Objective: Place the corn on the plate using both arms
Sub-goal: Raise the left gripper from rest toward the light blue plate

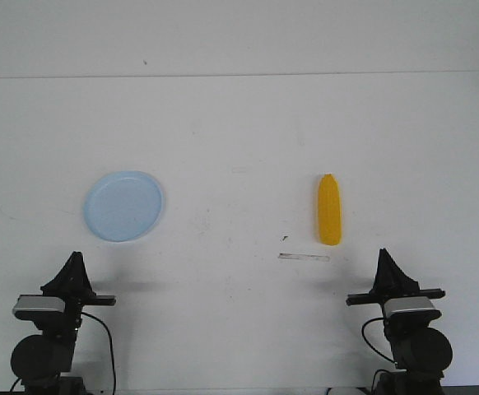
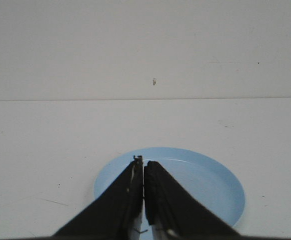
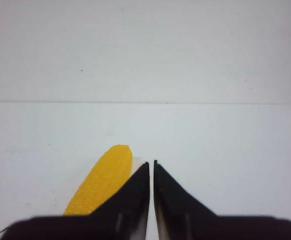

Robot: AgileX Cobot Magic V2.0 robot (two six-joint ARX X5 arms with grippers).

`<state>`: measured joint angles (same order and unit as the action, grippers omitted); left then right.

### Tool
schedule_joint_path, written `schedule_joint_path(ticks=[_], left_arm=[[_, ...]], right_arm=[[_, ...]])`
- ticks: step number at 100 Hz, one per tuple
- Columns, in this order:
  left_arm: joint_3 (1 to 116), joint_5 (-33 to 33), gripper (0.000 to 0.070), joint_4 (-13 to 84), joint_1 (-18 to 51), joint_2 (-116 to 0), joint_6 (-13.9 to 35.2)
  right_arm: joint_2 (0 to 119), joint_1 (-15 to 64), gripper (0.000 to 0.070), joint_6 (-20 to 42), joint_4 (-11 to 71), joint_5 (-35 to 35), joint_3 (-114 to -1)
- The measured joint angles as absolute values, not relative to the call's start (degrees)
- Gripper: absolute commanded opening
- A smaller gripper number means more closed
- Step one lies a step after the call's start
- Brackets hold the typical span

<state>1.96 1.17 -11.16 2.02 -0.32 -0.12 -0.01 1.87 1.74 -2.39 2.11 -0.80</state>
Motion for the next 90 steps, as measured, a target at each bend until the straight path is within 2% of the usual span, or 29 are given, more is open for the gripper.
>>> schedule_joint_path(ticks=[32,51,61,90], left_arm=[[2.0,1.2,0.0001,-11.2,2.0,-0.3,0.1],[2.0,1.2,0.0001,-12.7,2.0,-0.3,5.2],[2.2,1.2,0.0001,-11.7,2.0,-0.3,6.2],[11.3,1.6,0.0001,-9.6,2.0,-6.8,6.6]], right_arm=[[0.0,1.9,0.0015,1.7,-2.4,2.1,-0.8],[0.0,1.9,0.0015,1.7,-2.4,2.1,-0.8],[0.0,1.9,0.0015,1.7,-2.4,2.1,-0.8],[0.0,1.9,0.0015,1.7,-2.4,2.1,-0.8]])
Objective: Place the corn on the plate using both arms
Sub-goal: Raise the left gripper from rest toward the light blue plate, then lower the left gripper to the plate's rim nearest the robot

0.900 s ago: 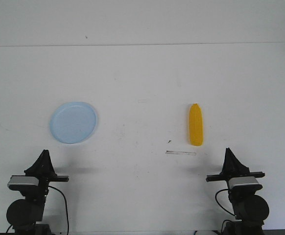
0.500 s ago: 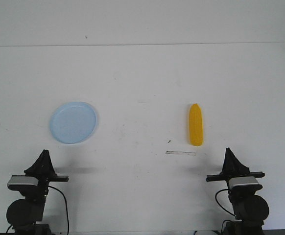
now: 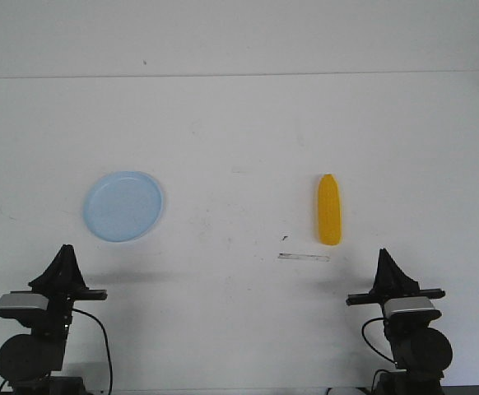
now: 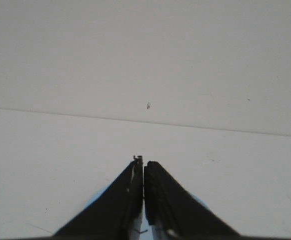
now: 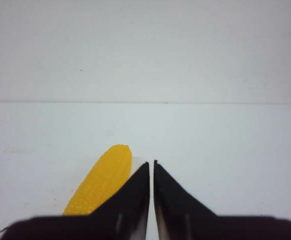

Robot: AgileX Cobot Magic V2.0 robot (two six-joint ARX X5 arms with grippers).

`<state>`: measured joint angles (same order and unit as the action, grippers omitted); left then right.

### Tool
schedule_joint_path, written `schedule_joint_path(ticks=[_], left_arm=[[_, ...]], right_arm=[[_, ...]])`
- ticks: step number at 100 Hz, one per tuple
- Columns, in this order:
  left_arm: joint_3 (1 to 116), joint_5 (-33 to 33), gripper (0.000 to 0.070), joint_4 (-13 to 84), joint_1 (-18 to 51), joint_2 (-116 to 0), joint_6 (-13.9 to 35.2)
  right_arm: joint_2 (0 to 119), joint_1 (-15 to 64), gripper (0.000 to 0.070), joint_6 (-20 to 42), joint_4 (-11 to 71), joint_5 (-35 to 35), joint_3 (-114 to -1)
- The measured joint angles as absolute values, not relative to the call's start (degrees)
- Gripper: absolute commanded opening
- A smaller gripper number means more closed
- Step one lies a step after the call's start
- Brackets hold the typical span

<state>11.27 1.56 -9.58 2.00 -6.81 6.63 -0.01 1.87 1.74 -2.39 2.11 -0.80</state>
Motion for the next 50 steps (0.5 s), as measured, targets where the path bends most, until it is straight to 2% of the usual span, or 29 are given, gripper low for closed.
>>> schedule_joint_path(ticks=[50], left_arm=[[33.8,1.6,0.0001,1.4,2.0,-37.3,6.7]], right_arm=[[0.0,1.9,0.0015,1.7,-2.4,2.1,-0.8]])
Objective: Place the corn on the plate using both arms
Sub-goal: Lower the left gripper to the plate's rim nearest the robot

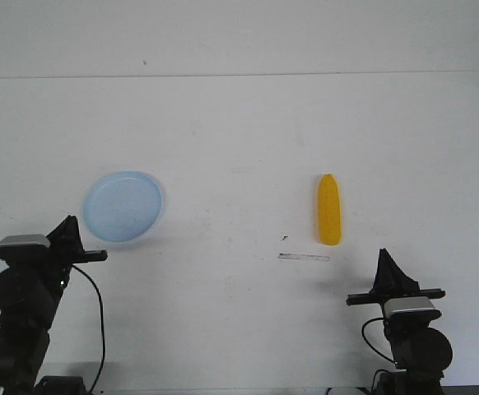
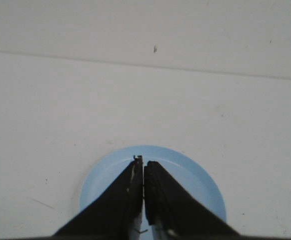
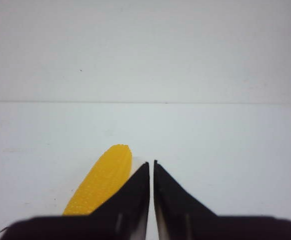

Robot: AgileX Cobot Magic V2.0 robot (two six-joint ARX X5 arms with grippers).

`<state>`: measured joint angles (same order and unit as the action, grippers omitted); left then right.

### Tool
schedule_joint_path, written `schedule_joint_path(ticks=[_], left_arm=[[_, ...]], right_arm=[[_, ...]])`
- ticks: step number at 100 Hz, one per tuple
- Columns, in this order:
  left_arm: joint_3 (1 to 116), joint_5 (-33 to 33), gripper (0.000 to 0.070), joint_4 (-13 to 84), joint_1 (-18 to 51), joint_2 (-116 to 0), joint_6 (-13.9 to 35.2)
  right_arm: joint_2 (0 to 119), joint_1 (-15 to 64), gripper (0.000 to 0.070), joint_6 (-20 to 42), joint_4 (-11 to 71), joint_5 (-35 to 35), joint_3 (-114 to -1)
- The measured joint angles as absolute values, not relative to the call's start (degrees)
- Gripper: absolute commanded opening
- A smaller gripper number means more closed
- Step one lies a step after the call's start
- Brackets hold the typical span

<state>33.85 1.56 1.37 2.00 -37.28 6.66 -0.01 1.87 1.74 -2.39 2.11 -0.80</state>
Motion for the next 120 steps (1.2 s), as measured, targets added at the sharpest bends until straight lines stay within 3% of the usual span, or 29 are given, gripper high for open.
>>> schedule_joint_path(ticks=[34,53,64,77,100,113,120], left_arm=[[43.8,1.4,0.0001,2.6,0.3,-56.5,6.9],[51.6,1.4,0.0001,12.3,-3.9,-64.4,7.3],[55.6,0.8,0.0001,18.0,-7.3,-68.0,10.7],[59.2,-4.9,0.0001,24.3,-11.9,-72.1,16.1],[60.4,-21.4,0.0001,27.5,-19.4,-79.4,20.0],[60.4,-22.9,0.0006,27.5,-21.3,-83.2,22.3],[60.4,-22.9,0.0055,27.4,-21.4,-84.9,22.7]], right_arm=[[0.0,1.9,0.0015,1.7,-2.4,2.1,-0.8],[0.0,1.9,0.0015,1.7,-2.4,2.1,-0.8],[0.0,1.9,0.0015,1.7,-2.4,2.1,-0.8],[0.0,1.9,0.0015,1.7,-2.4,2.1,-0.8],[0.0,1.9,0.0015,1.7,-2.4,2.1,-0.8],[0.0,1.9,0.0015,1.7,-2.4,2.1,-0.8],[0.0,1.9,0.0015,1.7,-2.4,2.1,-0.8]])
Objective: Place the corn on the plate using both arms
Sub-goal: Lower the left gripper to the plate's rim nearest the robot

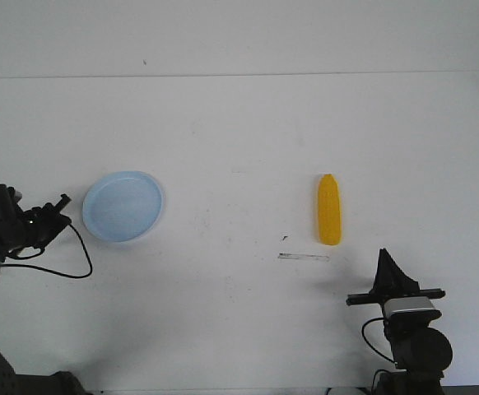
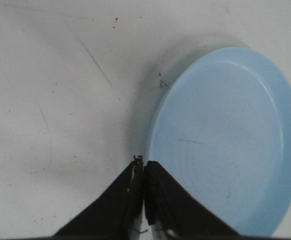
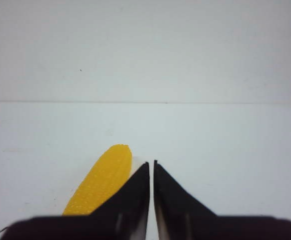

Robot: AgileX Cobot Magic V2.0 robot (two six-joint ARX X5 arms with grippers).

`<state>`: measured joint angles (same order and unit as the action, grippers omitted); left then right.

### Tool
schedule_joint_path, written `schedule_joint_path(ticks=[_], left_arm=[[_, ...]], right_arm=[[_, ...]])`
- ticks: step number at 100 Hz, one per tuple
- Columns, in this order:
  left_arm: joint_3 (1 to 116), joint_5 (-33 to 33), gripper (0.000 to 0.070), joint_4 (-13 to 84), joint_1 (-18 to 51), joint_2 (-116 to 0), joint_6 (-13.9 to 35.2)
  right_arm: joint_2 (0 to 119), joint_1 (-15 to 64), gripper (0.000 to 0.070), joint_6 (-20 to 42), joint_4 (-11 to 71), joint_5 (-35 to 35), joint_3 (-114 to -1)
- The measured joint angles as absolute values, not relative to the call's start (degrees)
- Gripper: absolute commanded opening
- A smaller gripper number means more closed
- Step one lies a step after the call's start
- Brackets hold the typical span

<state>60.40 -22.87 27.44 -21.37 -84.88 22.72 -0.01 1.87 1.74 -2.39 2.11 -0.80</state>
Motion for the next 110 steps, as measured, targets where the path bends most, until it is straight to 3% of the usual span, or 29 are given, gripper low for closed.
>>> schedule_joint_path(ticks=[12,30,41,110], left_arm=[[60.4,-24.0,0.0174,27.4,-21.2,-87.8,23.2],[60.4,-25.5,0.0180,27.4,-20.6,-90.6,23.3],[60.4,-25.7,0.0252,27.3,-20.3,-91.0,23.3],[60.4,-25.7,0.0245,23.4,-17.3,-92.7,23.2]], right_arm=[[0.0,1.9,0.0015,1.7,-2.4,2.1,-0.8],[0.0,1.9,0.0015,1.7,-2.4,2.1,-0.8],[0.0,1.9,0.0015,1.7,-2.4,2.1,-0.8],[0.0,1.9,0.0015,1.7,-2.4,2.1,-0.8]])
